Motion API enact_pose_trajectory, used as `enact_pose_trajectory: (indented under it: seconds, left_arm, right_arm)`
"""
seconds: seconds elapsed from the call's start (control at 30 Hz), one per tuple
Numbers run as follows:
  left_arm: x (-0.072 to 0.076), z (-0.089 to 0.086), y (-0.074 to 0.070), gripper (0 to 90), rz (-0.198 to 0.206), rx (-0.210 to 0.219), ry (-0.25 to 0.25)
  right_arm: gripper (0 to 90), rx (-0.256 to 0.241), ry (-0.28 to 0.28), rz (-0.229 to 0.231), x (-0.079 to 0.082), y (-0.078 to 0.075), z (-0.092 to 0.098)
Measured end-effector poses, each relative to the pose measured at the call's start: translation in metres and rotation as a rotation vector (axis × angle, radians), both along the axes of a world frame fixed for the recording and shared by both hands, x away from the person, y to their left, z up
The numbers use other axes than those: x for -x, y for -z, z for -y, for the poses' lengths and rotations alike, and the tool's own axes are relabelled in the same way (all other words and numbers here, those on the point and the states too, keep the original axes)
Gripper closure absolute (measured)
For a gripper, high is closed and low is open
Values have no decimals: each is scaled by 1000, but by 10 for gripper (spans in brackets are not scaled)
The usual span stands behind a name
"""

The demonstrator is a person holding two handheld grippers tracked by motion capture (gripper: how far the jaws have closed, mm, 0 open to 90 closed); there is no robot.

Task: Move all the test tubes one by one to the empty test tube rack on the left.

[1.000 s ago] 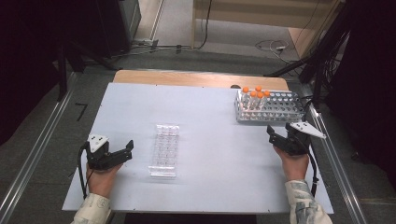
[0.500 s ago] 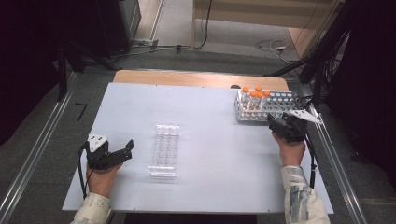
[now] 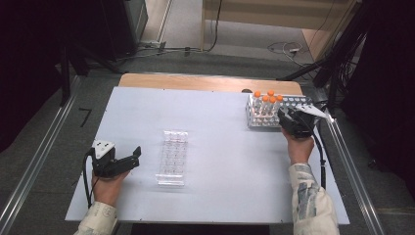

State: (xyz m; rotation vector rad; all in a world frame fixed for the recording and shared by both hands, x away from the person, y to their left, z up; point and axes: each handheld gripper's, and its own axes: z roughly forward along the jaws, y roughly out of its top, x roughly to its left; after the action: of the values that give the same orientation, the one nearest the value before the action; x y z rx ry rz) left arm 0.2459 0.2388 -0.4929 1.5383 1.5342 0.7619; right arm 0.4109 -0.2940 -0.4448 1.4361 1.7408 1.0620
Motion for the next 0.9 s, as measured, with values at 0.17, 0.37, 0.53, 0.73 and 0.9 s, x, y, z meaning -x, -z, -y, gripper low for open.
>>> enact_pose_trajectory:
  seconds: [0.17,0.37,0.53,0.73,0.9]
  left_arm:
    - [0,-1,0,56,-1,4,0]
    - [0,-1,1,56,0,4,0]
    - [0,-1,0,56,-1,4,0]
    - [0,-1,0,56,-1,5,1]
    - [1,-2,0,57,0,6,1]
  right_arm:
    - [599,28,-5,-12,-10,-1,-6]
    - [620,13,-6,-14,-17,-3,-7]
    - [639,27,-13,-11,-20,-4,-11]
    - [652,30,-12,-21,-26,-1,-13]
    - [671,38,-18,-17,-29,-2,-16]
